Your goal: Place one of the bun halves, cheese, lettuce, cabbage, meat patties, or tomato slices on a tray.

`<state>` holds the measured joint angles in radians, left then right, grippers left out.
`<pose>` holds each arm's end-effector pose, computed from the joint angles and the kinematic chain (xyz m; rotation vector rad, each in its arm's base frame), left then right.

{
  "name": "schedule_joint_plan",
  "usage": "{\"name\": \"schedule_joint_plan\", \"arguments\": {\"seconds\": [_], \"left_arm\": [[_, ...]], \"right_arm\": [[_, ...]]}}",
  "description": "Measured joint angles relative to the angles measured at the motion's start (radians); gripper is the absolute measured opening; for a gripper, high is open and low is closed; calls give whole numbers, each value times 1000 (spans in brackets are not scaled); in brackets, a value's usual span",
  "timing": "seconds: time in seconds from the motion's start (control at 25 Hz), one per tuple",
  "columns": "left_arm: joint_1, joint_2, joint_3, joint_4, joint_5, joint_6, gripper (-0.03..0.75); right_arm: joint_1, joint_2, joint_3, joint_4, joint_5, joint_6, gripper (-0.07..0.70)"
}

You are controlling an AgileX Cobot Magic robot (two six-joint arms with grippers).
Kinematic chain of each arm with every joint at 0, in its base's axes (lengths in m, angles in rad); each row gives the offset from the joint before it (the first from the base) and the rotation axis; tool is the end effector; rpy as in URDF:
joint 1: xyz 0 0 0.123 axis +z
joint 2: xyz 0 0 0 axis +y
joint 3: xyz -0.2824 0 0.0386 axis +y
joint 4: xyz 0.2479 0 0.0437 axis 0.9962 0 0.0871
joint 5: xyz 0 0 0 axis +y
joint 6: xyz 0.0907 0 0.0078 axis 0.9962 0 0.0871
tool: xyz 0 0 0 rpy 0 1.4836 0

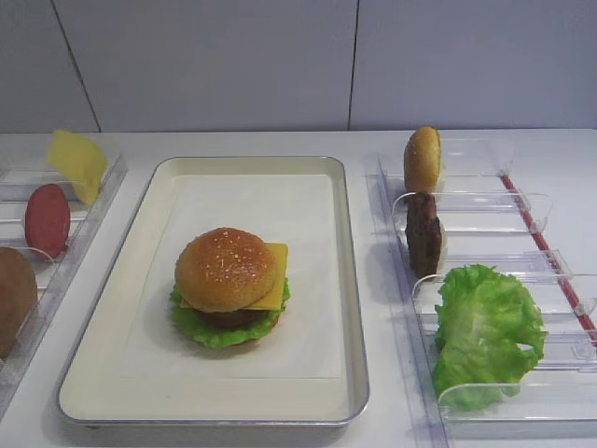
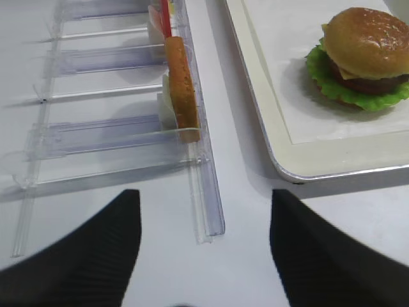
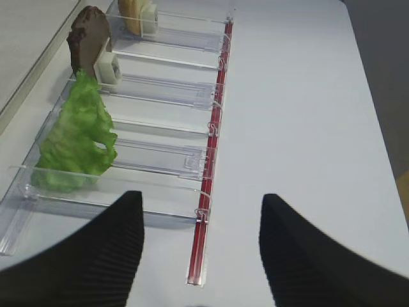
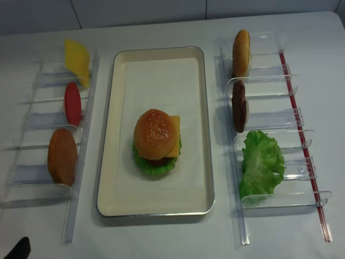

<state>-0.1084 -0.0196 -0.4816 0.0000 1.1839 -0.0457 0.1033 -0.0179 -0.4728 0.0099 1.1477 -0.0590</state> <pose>-0.0113 0.0012 0.2623 0.0679 2.1666 -0.0885 -0.0084 0.0000 0.2627 -0.1745 2.1337 0.0380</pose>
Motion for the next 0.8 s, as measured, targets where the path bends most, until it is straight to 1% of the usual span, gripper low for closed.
{"name": "schedule_joint_plan", "arguments": {"seconds": [0.4, 0.52, 0.8], "left_arm": [[0, 0, 0, 0, 0, -6, 443], [0, 0, 0, 29, 0, -6, 436], [0, 0, 0, 41, 0, -6, 422]], "right_arm": [[0, 0, 0, 0, 0, 4, 403], [0, 0, 0, 0, 0, 4, 403], [0, 0, 0, 0, 0, 4, 403]]}}
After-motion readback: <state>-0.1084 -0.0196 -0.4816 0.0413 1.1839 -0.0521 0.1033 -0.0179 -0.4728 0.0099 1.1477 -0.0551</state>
